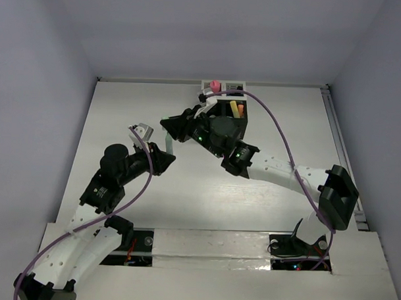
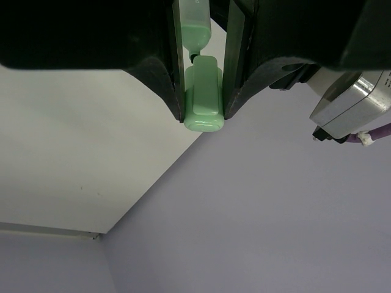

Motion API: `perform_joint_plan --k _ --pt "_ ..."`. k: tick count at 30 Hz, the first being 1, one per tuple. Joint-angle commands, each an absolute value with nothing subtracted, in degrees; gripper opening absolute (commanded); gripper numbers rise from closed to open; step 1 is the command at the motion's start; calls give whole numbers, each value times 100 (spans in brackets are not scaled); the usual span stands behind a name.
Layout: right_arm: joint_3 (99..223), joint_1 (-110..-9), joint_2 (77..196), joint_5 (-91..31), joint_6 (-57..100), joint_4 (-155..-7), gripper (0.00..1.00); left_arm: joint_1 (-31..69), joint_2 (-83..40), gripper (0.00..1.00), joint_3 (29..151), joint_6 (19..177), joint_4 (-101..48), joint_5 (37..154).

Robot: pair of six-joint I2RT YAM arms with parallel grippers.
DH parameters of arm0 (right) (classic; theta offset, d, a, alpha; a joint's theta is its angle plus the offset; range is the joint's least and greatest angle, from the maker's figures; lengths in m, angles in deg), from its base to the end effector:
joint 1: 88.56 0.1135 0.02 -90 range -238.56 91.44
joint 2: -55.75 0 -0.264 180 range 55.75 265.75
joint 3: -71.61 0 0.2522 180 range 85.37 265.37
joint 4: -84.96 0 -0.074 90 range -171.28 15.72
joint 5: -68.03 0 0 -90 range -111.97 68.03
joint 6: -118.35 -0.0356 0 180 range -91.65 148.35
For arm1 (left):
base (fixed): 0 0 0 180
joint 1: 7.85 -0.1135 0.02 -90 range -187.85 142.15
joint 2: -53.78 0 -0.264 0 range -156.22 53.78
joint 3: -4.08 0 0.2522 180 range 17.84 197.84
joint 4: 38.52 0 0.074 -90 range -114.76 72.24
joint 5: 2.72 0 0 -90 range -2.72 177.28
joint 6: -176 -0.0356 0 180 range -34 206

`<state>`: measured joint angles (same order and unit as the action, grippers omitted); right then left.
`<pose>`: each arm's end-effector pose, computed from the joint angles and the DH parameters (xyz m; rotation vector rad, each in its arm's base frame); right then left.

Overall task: Sort the stationery into containers
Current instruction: Close the pen cap on the pen.

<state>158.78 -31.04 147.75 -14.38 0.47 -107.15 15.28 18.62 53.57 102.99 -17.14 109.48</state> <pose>0.2128 0.3256 0.3700 -0.2819 1.5196 1.1120 0.1370 -0.0731 0.3148 0.3928 1.7137 -0.8445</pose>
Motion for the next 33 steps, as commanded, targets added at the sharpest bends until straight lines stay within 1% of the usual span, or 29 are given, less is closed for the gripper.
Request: perform_joint_plan --k 1,16,28,33 --pt "16114 -3011 14750 -1292 172 -10791 0 1491 1932 0 5608 10270 -1887 10926" --pt "16043 -2905 14645 -870 488 -10703 0 1439 1950 0 5608 10279 -1896 10917" --pt "16114 -2738 14698 -694 550 -10202 0 1439 2020 0 5616 10279 -1878 10838" --pt "15965 -2633 14645 -712 462 -10123 0 1386 2064 0 5616 10279 -1887 10768"
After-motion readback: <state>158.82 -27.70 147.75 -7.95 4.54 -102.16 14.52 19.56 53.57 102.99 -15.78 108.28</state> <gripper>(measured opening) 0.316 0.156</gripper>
